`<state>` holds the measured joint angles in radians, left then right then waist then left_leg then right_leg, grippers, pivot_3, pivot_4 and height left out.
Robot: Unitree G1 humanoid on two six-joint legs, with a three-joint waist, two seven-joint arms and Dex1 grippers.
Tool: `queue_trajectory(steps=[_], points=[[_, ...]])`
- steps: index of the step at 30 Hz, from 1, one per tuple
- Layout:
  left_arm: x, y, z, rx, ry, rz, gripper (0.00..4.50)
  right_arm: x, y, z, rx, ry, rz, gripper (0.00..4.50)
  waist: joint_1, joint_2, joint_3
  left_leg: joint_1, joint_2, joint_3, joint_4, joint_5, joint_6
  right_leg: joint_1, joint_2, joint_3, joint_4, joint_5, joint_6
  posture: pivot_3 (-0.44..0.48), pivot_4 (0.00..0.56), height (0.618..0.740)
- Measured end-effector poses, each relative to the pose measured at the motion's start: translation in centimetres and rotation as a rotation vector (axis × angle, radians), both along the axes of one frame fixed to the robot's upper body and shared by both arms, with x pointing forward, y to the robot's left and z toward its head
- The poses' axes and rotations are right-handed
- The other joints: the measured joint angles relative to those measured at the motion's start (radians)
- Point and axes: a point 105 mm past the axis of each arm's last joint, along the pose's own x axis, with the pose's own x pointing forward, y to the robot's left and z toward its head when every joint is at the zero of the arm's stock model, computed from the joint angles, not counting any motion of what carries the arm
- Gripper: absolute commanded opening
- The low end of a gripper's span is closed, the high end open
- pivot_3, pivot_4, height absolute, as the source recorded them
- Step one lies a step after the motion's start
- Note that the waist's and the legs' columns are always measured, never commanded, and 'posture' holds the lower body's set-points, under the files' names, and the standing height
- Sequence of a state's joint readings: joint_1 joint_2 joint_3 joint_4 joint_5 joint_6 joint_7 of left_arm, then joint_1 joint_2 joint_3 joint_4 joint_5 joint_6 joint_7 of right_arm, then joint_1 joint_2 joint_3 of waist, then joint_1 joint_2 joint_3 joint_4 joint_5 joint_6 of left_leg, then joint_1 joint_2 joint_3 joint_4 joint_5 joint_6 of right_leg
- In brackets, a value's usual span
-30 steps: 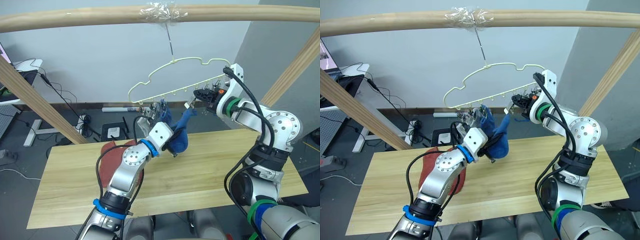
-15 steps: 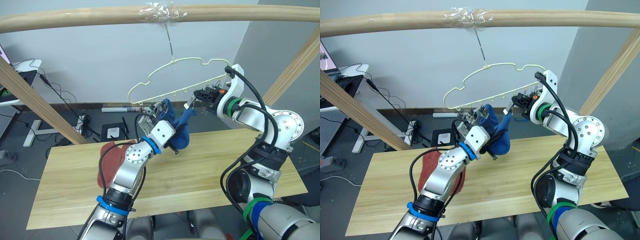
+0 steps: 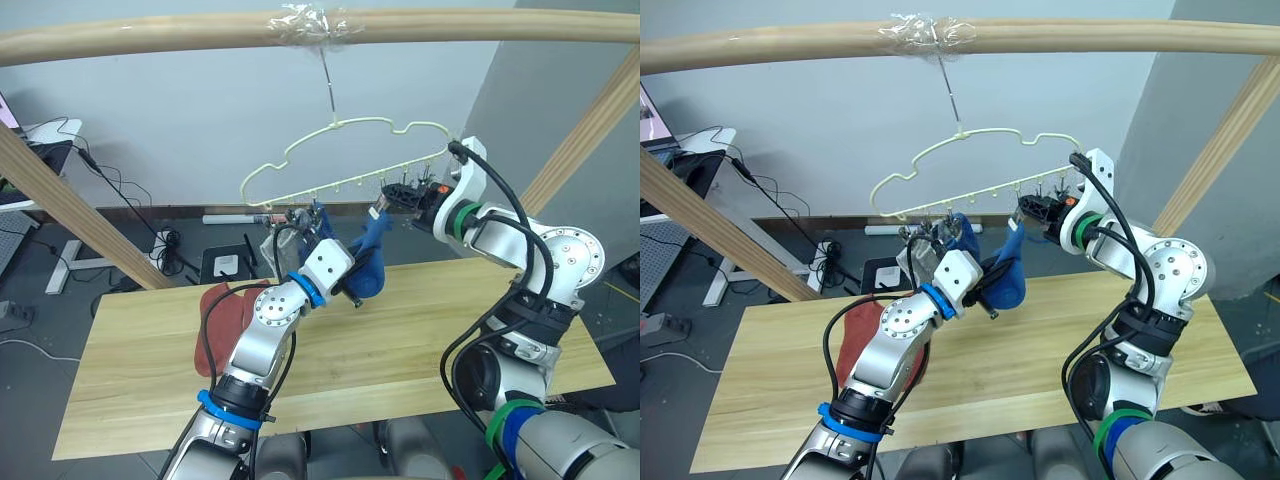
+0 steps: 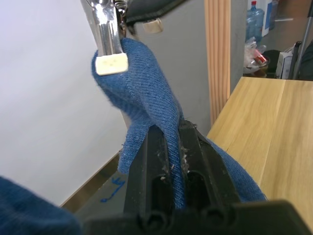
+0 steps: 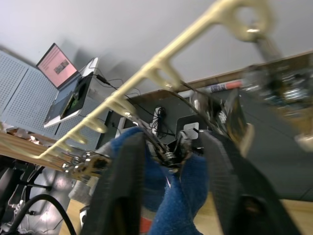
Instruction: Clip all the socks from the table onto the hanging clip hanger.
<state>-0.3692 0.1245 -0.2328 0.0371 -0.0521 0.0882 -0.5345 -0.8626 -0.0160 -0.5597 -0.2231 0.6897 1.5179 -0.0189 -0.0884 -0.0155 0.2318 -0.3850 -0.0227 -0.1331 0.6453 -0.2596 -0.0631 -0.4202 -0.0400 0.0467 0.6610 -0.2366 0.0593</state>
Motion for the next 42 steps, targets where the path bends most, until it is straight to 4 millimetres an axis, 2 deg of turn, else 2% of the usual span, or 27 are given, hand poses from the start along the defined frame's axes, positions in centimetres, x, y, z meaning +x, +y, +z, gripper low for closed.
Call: queue_trajectory(steps=[3, 4, 5, 8, 10, 13, 18, 20, 21, 23, 25, 27, 28, 29, 32, 37, 42], points=[[0.1, -0.3, 0.4, -0.008, 0.003, -0.007, 0.0, -0.5, -0.2, 0.6, 0.0, -0.031, -0.001, 4.06, -0.002, 0.0, 0.0, 0.0, 0.0, 0.0, 0.0, 0.0, 0.0, 0.0, 0.0, 0.0, 0.0, 0.0, 0.0, -0.143, 0.195, 0.74], [0.1, -0.4, 0.5, -0.015, 0.006, -0.012, 0.27, -0.8, -0.2, 0.9, 0.005, -0.047, 0.008, 4.41, -0.002, 0.0, 0.0, 0.0, 0.0, 0.0, 0.0, 0.0, 0.0, 0.0, 0.0, 0.0, 0.0, 0.0, 0.0, -0.144, 0.196, 0.74], [0.1, -0.5, 0.5, -0.023, 0.017, -0.02, 0.57, -1.3, -0.2, 1.3, 0.018, -0.068, 0.024, 4.5, -0.002, 0.0, 0.0, 0.0, 0.0, 0.0, 0.0, 0.0, 0.0, 0.0, 0.0, 0.0, 0.0, 0.0, 0.0, -0.148, 0.2, 0.74], [0.1, -0.6, 0.2, -0.035, 0.062, -0.043, 1.37, -2.8, 0.1, 2.0, 0.023, -0.131, 0.076, 4.5, -0.005, 0.0, 0.0, 0.0, 0.0, 0.0, 0.0, 0.0, 0.0, 0.0, 0.001, 0.0, 0.0, 0.0, 0.0, -0.156, 0.203, 0.74], [0.1, -0.4, -0.2, -0.052, 0.111, -0.054, 1.98, -4.0, 0.0, 2.0, -0.047, -0.185, 0.108, 4.5, -0.005, 0.0, 0.0, -0.001, 0.0, 0.0, 0.0, 0.0, 0.0, 0.0, 0.0, 0.0, -0.001, 0.0, 0.0, -0.161, 0.206, 0.74], [0.4, 0.8, -0.8, -0.075, 0.189, -0.046, 2.86, -5.5, -0.4, 0.4, -0.202, -0.212, 0.115, 4.5, -0.012, 0.0, 0.0, -0.001, 0.0, 0.0, 0.0, 0.0, 0.0, 0.0, 0.0, 0.0, -0.002, -0.001, 0.002, -0.161, 0.207, 0.74], [-0.7, 3.7, -2.4, -0.039, 0.277, -0.042, 4.4, -5.7, -0.9, -3.4, -0.41, -0.246, 0.041, 4.5, -0.031, 0.0, 0.0, 0.0, 0.001, 0.001, -0.001, 0.0, 0.0, 0.0, 0.001, 0.0, -0.002, -0.003, 0.005, -0.143, 0.208, 0.74], [-1.6, 4.9, -2.6, -0.019, 0.294, -0.055, 4.48, -5.8, -0.9, -4.8, -0.467, -0.268, 0.023, 4.5, -0.033, 0.0, 0.001, 0.0, 0.001, 0.001, -0.001, 0.0, 0.0, -0.001, 0.001, 0.0, -0.002, -0.003, 0.005, -0.129, 0.202, 0.74], [-2.1, 5.5, -2.7, -0.011, 0.299, -0.058, 4.49, -5.7, -0.8, -5.2, -0.476, -0.285, 0.017, 4.33, -0.033, 0.0, 0.001, 0.0, 0.002, 0.001, -0.001, 0.0, 0.0, -0.001, 0.001, 0.0, -0.002, -0.003, 0.005, -0.129, 0.202, 0.74], [-3.4, 6.4, -2.3, 0.005, 0.3, -0.081, 4.5, -5.4, -0.4, -5.1, -0.462, -0.342, -0.023, 3.91, -0.032, 0.0, 0.001, 0.0, 0.002, 0.001, 0.0, 0.0, 0.0, -0.001, 0.002, 0.001, -0.002, -0.003, 0.005, -0.113, 0.205, 0.74], [-4.7, 7.5, -1.4, 0.001, 0.291, -0.098, 4.5, -5.1, -0.2, -4.9, -0.502, -0.42, -0.065, 3.21, -0.029, 0.0, 0.001, 0.001, 0.002, 0.001, 0.0, 0.0, 0.0, 0.0, 0.002, 0.001, -0.003, -0.003, 0.005, -0.108, 0.201, 0.74], [-5.4, 8.3, -0.6, -0.017, 0.278, -0.093, 4.5, -4.8, 0.0, -4.7, -0.511, -0.463, -0.097, 3.21, -0.022, 0.0, 0.001, 0.001, 0.002, 0.001, 0.0, 0.0, 0.0, 0.0, 0.002, 0.001, -0.003, -0.003, 0.005, -0.095, 0.202, 0.74], [-5.9, 8.7, 0.0, -0.03, 0.272, -0.089, 4.5, -4.6, 0.2, -4.5, -0.49, -0.481, -0.12, 2.67, -0.02, 0.0, 0.001, 0.001, 0.003, 0.001, 0.0, 0.0, 0.0, 0.0, 0.002, 0.001, -0.003, -0.003, 0.005, -0.094, 0.202, 0.74], [-6.3, 8.9, 0.4, -0.041, 0.268, -0.09, 4.5, -4.5, 0.4, -4.4, -0.472, -0.493, -0.133, 2.53, -0.018, 0.0, 0.001, 0.001, 0.003, 0.001, 0.0, 0.0, 0.0, 0.0, 0.002, 0.001, -0.003, -0.004, 0.005, -0.092, 0.202, 0.74], [-7.0, 8.8, 1.6, -0.075, 0.249, -0.094, 4.5, -4.3, 1.2, -4.6, -0.464, -0.521, -0.139, 1.49, -0.009, 0.0, 0.001, 0.001, 0.002, 0.001, 0.0, 0.0, 0.0, 0.0, 0.002, 0.001, -0.004, -0.004, 0.005, -0.086, 0.199, 0.74], [-8.0, 8.7, 3.3, -0.17, 0.266, -0.105, 4.5, -2.4, 1.5, -4.0, -0.483, -0.566, -0.221, 1.49, 0.002, 0.0, 0.001, 0.001, 0.002, 0.001, 0.0, 0.0, -0.001, 0.0, 0.002, 0.001, -0.004, -0.003, 0.005, -0.064, 0.196, 0.74], [-7.7, 9.1, 3.6, -0.191, 0.268, -0.069, 4.5, -1.3, 1.7, -3.7, -0.494, -0.597, -0.253, 1.49, 0.003, 0.0, 0.001, 0.001, 0.002, 0.001, -0.001, 0.0, -0.001, 0.0, 0.002, 0.001, -0.004, -0.001, 0.001, -0.057, 0.195, 0.74]])
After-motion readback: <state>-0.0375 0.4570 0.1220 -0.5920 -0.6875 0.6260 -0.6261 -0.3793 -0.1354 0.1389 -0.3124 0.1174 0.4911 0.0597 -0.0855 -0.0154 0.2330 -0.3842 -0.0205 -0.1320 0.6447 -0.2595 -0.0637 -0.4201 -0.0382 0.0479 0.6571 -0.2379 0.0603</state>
